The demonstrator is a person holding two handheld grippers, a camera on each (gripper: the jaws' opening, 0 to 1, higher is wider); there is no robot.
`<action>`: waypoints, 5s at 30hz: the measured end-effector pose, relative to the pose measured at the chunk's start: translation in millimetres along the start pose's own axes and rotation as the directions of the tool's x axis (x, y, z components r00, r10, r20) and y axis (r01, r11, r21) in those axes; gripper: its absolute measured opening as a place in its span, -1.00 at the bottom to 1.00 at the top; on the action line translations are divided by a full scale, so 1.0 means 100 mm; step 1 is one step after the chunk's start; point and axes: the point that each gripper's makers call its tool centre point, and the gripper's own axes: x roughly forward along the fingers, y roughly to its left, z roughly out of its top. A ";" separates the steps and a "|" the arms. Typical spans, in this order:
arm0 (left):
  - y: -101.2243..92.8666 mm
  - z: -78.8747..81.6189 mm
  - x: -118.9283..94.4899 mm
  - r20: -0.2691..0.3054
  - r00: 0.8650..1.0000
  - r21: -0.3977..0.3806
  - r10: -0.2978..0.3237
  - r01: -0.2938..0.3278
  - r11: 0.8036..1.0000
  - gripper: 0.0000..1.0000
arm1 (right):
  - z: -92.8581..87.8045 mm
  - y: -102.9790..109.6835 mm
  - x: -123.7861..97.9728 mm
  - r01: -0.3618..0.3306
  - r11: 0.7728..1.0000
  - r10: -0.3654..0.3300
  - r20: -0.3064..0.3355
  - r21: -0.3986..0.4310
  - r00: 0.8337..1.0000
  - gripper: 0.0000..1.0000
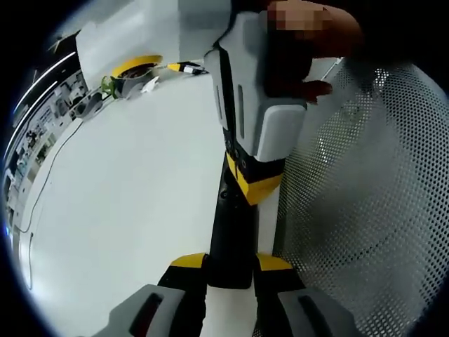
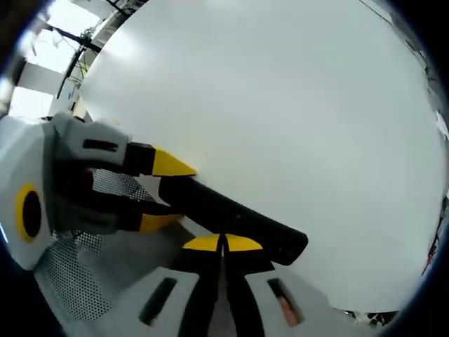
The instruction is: Press the specified remote control buttons in sequence, fully releasing each button before pressing the next.
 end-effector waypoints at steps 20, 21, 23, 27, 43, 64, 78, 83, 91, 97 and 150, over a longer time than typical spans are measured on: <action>0.01 0.01 0.00 0.001 1.000 0.000 -0.005 0.005 1.000 -0.48 | 0.18 0.04 -0.05 -0.029 0.999 0.027 0.091 0.022 0.996 -1.00; 0.01 0.01 0.00 0.001 1.000 0.001 -0.006 0.006 1.000 -0.48 | 0.19 0.03 -0.05 -0.027 0.999 0.025 0.100 0.019 0.995 -1.00; 0.01 0.00 0.01 0.000 1.000 0.001 -0.005 0.005 1.000 -0.48 | 0.21 0.03 -0.05 -0.031 0.999 0.029 0.107 0.019 0.994 -1.00; 0.01 0.00 0.00 0.004 1.000 0.000 -0.005 0.005 1.000 -0.48 | 0.19 0.07 -0.01 -0.049 0.999 0.048 0.089 0.018 0.995 -1.00; 0.07 -0.01 -0.01 0.035 0.999 -0.036 0.016 -0.015 0.999 -0.26 | 0.19 0.06 0.01 -0.029 1.000 0.030 0.074 -0.006 0.997 -1.00; 0.08 -0.05 -0.03 0.007 1.000 -0.033 0.012 -0.012 0.999 -0.26 | 0.16 0.04 -0.03 -0.047 0.999 0.044 0.081 0.028 0.996 -1.00; 0.02 -0.04 -0.02 0.006 1.000 0.012 -0.012 0.012 1.000 -0.48 | 0.22 0.14 0.00 -0.076 0.997 0.076 0.111 -0.004 0.991 -1.00; 0.02 -0.04 -0.02 0.003 1.000 0.017 -0.014 0.014 1.000 -0.50 | 0.22 0.14 0.01 -0.061 0.998 0.064 0.110 -0.024 0.992 -1.00; 0.02 -0.04 -0.02 0.000 1.000 0.014 -0.015 0.015 1.000 -0.49 | 0.23 0.14 0.03 -0.054 0.998 0.058 0.124 -0.033 0.991 -1.00; 0.02 -0.04 -0.02 -0.004 1.000 0.016 -0.015 0.015 1.000 -0.49 | 0.25 0.16 0.04 0.038 0.988 -0.020 0.116 -0.152 0.993 -1.00; 0.01 -0.04 -0.03 0.014 1.000 0.011 -0.004 0.004 1.000 -0.50 | 0.24 0.09 -0.07 -0.052 0.998 0.056 0.119 -0.035 0.991 -1.00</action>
